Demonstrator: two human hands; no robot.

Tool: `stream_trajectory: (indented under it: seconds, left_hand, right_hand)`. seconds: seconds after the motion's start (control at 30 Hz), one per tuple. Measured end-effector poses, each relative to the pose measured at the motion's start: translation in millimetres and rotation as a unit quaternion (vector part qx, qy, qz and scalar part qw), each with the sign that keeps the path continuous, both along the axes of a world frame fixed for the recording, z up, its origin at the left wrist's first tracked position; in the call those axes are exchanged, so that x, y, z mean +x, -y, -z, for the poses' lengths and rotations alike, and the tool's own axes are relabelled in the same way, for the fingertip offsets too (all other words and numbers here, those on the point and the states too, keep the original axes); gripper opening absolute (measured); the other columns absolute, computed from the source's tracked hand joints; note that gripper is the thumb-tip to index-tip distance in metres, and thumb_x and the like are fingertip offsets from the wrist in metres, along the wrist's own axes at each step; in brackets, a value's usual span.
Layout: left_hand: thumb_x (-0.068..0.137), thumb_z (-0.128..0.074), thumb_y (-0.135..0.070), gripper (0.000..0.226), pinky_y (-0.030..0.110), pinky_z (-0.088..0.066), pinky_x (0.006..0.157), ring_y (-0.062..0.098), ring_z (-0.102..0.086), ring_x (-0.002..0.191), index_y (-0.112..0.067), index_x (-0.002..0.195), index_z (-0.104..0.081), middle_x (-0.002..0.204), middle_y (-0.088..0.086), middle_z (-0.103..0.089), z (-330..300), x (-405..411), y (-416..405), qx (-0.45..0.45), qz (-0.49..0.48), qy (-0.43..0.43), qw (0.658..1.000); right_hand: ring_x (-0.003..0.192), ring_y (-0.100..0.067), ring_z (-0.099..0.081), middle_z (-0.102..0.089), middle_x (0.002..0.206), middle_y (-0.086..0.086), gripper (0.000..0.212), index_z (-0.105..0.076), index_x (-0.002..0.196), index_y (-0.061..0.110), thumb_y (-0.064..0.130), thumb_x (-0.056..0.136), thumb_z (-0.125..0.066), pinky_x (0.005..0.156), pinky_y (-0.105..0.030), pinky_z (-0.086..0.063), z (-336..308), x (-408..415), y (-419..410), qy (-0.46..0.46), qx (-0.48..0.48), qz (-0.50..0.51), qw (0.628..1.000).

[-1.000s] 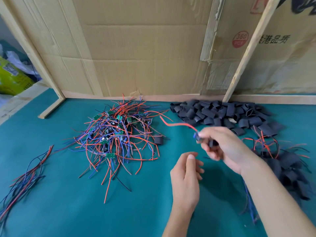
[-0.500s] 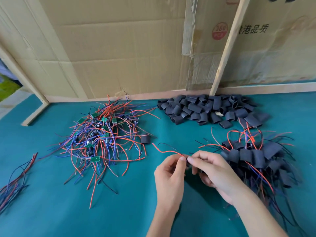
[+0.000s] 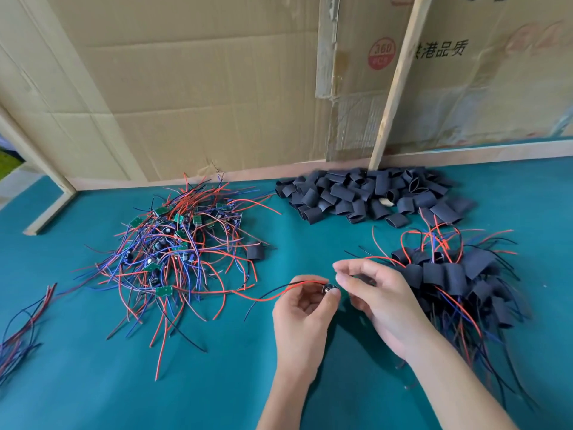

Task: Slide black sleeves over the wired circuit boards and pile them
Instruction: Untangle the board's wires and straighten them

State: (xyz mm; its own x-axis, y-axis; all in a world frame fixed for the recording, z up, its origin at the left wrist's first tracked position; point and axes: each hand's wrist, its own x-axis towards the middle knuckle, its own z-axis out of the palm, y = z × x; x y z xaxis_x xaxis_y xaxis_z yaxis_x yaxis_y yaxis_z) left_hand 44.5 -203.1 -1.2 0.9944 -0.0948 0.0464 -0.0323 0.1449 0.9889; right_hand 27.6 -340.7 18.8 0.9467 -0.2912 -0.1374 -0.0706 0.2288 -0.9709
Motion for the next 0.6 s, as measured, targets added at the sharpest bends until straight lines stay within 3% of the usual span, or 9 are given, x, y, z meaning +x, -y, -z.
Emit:
stream_trajectory:
  seconds: [0.17,0.27,0.33,0.4,0.47,0.6]
  left_hand:
    - [0.092,-0.074,-0.008,0.005,0.017,-0.051,0.057,0.014,-0.071,0.065,-0.007,0.094,-0.069,0.083,0.008,-0.076,0.3,0.5,2.0,-0.022,-0.016,-0.013,1.000]
    - [0.095,-0.070,-0.008,0.012,0.020,-0.053,0.059,0.017,-0.073,0.071,-0.009,0.105,-0.064,0.087,0.010,-0.075,1.6,1.8,2.7,-0.047,-0.029,-0.014,0.998]
    - [0.097,-0.068,-0.009,0.014,0.022,-0.053,0.060,0.018,-0.072,0.071,-0.009,0.108,-0.062,0.086,0.010,-0.076,3.2,2.8,2.1,-0.048,-0.034,-0.008,0.998]
    - [0.098,-0.066,-0.009,0.010,0.021,-0.053,0.061,0.017,-0.071,0.070,-0.009,0.107,-0.063,0.086,0.009,-0.076,4.7,3.7,1.0,-0.047,-0.035,-0.001,0.998]
    - [0.099,-0.065,-0.010,0.006,0.020,-0.053,0.062,0.015,-0.069,0.069,-0.008,0.106,-0.065,0.085,0.008,-0.075,5.6,4.4,-0.1,-0.046,-0.035,-0.001,0.998]
    - [0.100,-0.065,-0.012,0.007,0.020,-0.051,0.063,0.012,-0.065,0.066,-0.008,0.104,-0.068,0.082,0.004,-0.074,5.0,4.2,-1.7,-0.045,-0.012,-0.008,0.999]
  right_hand:
    - [0.098,-0.024,-0.069,-0.070,0.120,-0.013,0.030,-0.081,0.109,0.013,-0.001,0.101,-0.055,0.077,-0.035,-0.058,1.1,3.3,-3.2,0.016,0.091,-0.010,0.996]
    - [0.111,-0.026,-0.070,-0.075,0.117,-0.008,0.035,-0.076,0.120,0.014,-0.005,0.101,-0.054,0.094,-0.039,-0.056,2.1,0.9,1.5,0.032,0.030,-0.040,0.998]
    - [0.111,-0.021,-0.072,-0.077,0.114,-0.002,0.038,-0.074,0.125,0.019,-0.004,0.099,-0.059,0.099,-0.034,-0.055,1.9,-1.8,2.4,0.041,-0.051,-0.068,0.996]
    - [0.107,-0.018,-0.073,-0.079,0.113,0.001,0.035,-0.076,0.123,0.025,0.005,0.095,-0.067,0.098,-0.027,-0.055,0.5,-3.3,3.0,0.049,-0.099,-0.076,0.991]
    - [0.104,-0.016,-0.074,-0.079,0.111,0.001,0.033,-0.079,0.117,0.027,0.018,0.087,-0.072,0.095,-0.022,-0.055,-1.8,-4.4,3.9,0.054,-0.082,-0.078,0.992]
    - [0.093,-0.014,-0.075,-0.080,0.099,-0.006,0.030,-0.081,0.108,0.022,0.018,0.079,-0.083,0.083,-0.020,-0.056,-1.7,-5.2,3.3,0.070,-0.065,-0.058,0.994]
